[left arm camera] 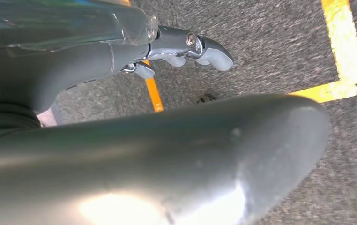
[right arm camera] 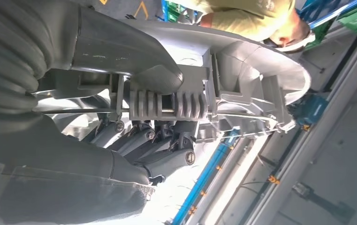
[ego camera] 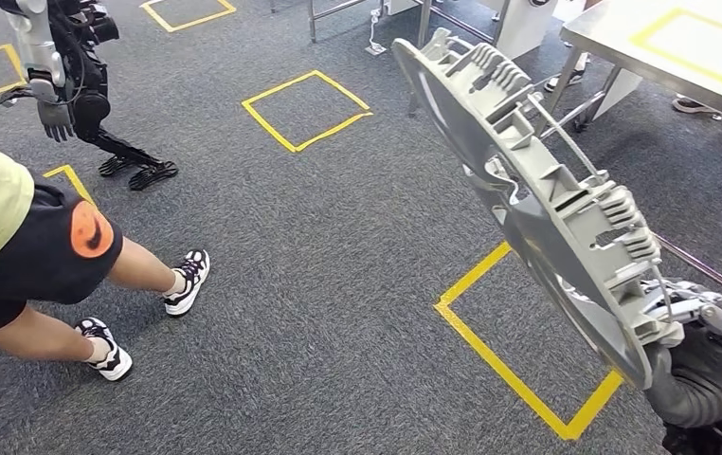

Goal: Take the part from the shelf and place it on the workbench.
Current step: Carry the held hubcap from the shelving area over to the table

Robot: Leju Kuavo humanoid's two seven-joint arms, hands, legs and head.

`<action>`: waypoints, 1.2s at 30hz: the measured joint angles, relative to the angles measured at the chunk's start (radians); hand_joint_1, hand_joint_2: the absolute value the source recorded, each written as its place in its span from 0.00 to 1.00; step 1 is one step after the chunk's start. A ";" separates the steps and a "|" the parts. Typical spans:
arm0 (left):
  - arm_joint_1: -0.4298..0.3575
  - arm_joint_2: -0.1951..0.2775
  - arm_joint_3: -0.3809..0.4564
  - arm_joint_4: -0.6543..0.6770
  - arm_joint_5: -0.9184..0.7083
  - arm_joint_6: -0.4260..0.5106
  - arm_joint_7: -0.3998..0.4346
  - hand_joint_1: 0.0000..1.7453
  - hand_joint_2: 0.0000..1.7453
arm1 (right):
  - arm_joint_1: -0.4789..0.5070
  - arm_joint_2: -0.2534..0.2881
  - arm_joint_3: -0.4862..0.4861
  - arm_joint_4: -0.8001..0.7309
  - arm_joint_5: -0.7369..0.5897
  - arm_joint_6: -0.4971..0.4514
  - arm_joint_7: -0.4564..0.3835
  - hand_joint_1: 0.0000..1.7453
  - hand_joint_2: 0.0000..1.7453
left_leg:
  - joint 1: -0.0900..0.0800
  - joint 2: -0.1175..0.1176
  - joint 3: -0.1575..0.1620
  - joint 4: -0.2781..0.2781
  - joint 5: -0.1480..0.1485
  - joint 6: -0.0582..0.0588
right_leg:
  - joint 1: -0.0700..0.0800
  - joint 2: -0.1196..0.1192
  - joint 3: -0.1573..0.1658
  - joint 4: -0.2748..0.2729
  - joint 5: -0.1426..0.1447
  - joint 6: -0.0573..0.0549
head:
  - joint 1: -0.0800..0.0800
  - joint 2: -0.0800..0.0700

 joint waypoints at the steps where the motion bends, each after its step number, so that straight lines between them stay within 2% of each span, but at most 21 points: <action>1: 0.001 0.000 0.000 0.000 0.000 0.001 0.000 0.00 0.00 | -0.006 0.003 0.014 0.010 0.003 0.000 0.000 1.00 1.00 | -0.001 0.013 -0.001 0.000 0.000 0.001 | 0.000 -0.011 -0.031 0.067 -0.026 0.003 | 0.000 0.000; 3: 0.001 -0.002 0.000 0.000 0.000 0.002 0.000 0.00 0.00 | -0.011 0.007 0.035 0.026 0.006 0.000 0.000 1.00 1.00 | -0.001 0.035 -0.001 0.001 -0.001 0.000 | -0.002 -0.019 -0.053 0.122 -0.033 0.006 | 0.001 0.000; 4: 0.001 -0.002 0.000 0.000 0.001 0.002 0.000 0.00 0.00 | -0.014 0.009 0.043 0.032 0.006 0.001 0.001 1.00 1.00 | 0.000 0.045 0.000 0.001 -0.003 -0.001 | -0.003 -0.024 -0.034 0.089 -0.010 0.006 | 0.001 0.000; 6: 0.001 -0.003 0.000 0.001 0.001 0.002 0.000 0.00 0.00 | -0.023 0.010 0.057 0.042 0.004 0.008 0.009 1.00 1.00 | -0.002 0.063 0.005 0.002 -0.007 -0.007 | -0.002 -0.057 0.043 -0.055 0.049 0.004 | 0.001 0.000; 8: 0.000 -0.002 0.000 0.001 0.002 0.001 0.000 0.00 0.00 | -0.037 0.012 0.078 0.057 0.003 0.021 0.027 1.00 1.00 | -0.007 0.079 0.008 0.005 -0.013 -0.017 | 0.001 -0.081 0.090 -0.150 0.075 -0.006 | -0.001 0.000; 11: -0.003 -0.001 -0.001 0.001 0.002 -0.003 0.000 0.00 0.00 | -0.058 0.012 0.135 0.095 0.008 0.035 0.048 1.00 1.00 | -0.007 0.102 0.010 0.006 -0.017 -0.030 | 0.005 -0.056 0.089 -0.160 0.078 -0.025 | -0.002 0.000; 13: -0.006 -0.002 -0.001 0.001 0.005 -0.009 0.000 0.00 0.00 | -0.077 0.004 0.181 0.123 -0.004 0.037 0.051 1.00 1.00 | -0.001 0.074 -0.005 0.041 -0.044 -0.041 | 0.002 -0.038 0.087 -0.162 0.083 -0.036 | -0.004 0.000; 15: -0.007 -0.001 -0.002 0.001 0.009 -0.015 0.000 0.00 0.00 | -0.102 -0.014 0.222 0.150 -0.039 0.036 0.051 1.00 1.00 | 0.001 0.022 -0.061 0.156 -0.104 -0.047 | 0.000 -0.022 0.084 -0.163 0.087 -0.045 | -0.006 0.000; 17: -0.003 -0.001 -0.003 0.001 0.014 -0.017 0.000 0.00 0.00 | -0.123 -0.032 0.249 0.174 -0.075 0.036 0.051 1.00 1.00 | 0.002 0.002 -0.129 0.284 -0.148 -0.047 | 0.001 -0.004 0.080 -0.162 0.089 -0.048 | -0.007 0.000; 18: -0.001 0.000 -0.003 0.002 0.017 -0.017 0.000 0.00 0.00 | -0.131 -0.038 0.258 0.183 -0.086 0.036 0.051 1.00 1.00 | 0.001 0.000 -0.144 0.306 -0.144 -0.046 | 0.002 0.007 0.080 -0.162 0.090 -0.049 | -0.007 0.000; 19: 0.001 -0.001 -0.003 0.002 0.018 -0.017 0.001 0.00 0.00 | -0.137 -0.042 0.266 0.190 -0.091 0.037 0.050 1.00 1.00 | 0.001 -0.002 -0.138 0.286 -0.121 -0.044 | 0.002 0.017 0.080 -0.162 0.090 -0.049 | -0.007 0.000; 20: 0.001 -0.001 -0.003 0.002 0.020 -0.017 0.002 0.00 0.00 | -0.142 -0.045 0.273 0.196 -0.093 0.037 0.050 1.00 1.00 | 0.002 -0.009 -0.113 0.228 -0.084 -0.042 | 0.002 0.028 0.082 -0.162 0.091 -0.048 | -0.007 0.000; 22: 0.002 0.000 -0.004 0.002 0.020 -0.016 0.003 0.00 0.00 | -0.150 -0.048 0.287 0.205 -0.090 0.037 0.049 1.00 1.00 | 0.004 -0.048 -0.047 0.084 -0.021 -0.034 | 0.002 0.048 0.081 -0.161 0.092 -0.043 | -0.006 0.000; 24: 0.002 0.001 -0.004 0.003 0.021 -0.015 0.006 0.00 0.00 | -0.158 -0.050 0.300 0.214 -0.086 0.035 0.047 1.00 1.00 | 0.004 -0.073 -0.014 0.017 -0.005 -0.028 | 0.001 0.067 0.075 -0.161 0.095 -0.032 | -0.006 0.000; 26: 0.002 0.001 -0.005 0.003 0.023 -0.014 0.009 0.00 0.00 | -0.162 -0.052 0.310 0.224 -0.085 0.030 0.042 1.00 1.00 | 0.002 -0.058 -0.011 0.012 -0.004 -0.020 | -0.003 0.086 0.067 -0.164 0.102 -0.018 | -0.006 0.000; 27: 0.002 0.001 -0.005 0.003 0.024 -0.015 0.009 0.00 0.00 | -0.163 -0.054 0.314 0.229 -0.084 0.026 0.038 1.00 1.00 | 0.003 -0.047 -0.010 0.010 -0.001 -0.014 | -0.003 0.082 0.062 -0.159 0.100 -0.013 | -0.006 0.000; 29: 0.002 0.001 -0.006 0.003 0.028 -0.018 0.010 0.00 0.00 | -0.172 -0.056 0.322 0.238 -0.077 0.018 0.031 1.00 1.00 | 0.006 -0.024 -0.010 0.004 0.004 -0.003 | -0.001 0.041 0.033 -0.105 0.066 -0.004 | -0.002 0.000; 31: 0.004 0.002 -0.006 0.004 0.032 -0.024 0.010 0.00 0.00 | -0.179 -0.052 0.333 0.247 -0.065 0.011 0.027 1.00 1.00 | 0.005 0.001 -0.011 0.004 0.004 0.002 | 0.000 -0.005 -0.026 0.024 0.003 0.003 | 0.002 0.000; 33: 0.006 0.002 -0.006 0.004 0.034 -0.030 0.011 0.00 0.00 | -0.181 -0.043 0.345 0.255 -0.054 0.007 0.026 1.00 1.00 | 0.004 0.027 -0.012 0.005 0.003 0.003 | -0.001 -0.017 -0.067 0.117 -0.026 0.007 | 0.002 0.000; 34: 0.006 0.002 -0.006 0.004 0.035 -0.032 0.012 0.00 0.00 | -0.184 -0.038 0.351 0.259 -0.050 0.006 0.027 1.00 1.00 | 0.004 0.039 -0.012 0.005 0.002 0.002 | -0.002 -0.020 -0.060 0.107 -0.012 0.007 | 0.002 0.000; 36: 0.005 0.001 -0.007 0.004 0.036 -0.035 0.013 0.00 0.00 | -0.193 -0.030 0.363 0.264 -0.043 0.008 0.031 1.00 1.00 | 0.004 0.061 -0.008 0.006 -0.001 -0.002 | -0.002 -0.048 0.011 -0.019 0.045 0.005 | 0.003 0.000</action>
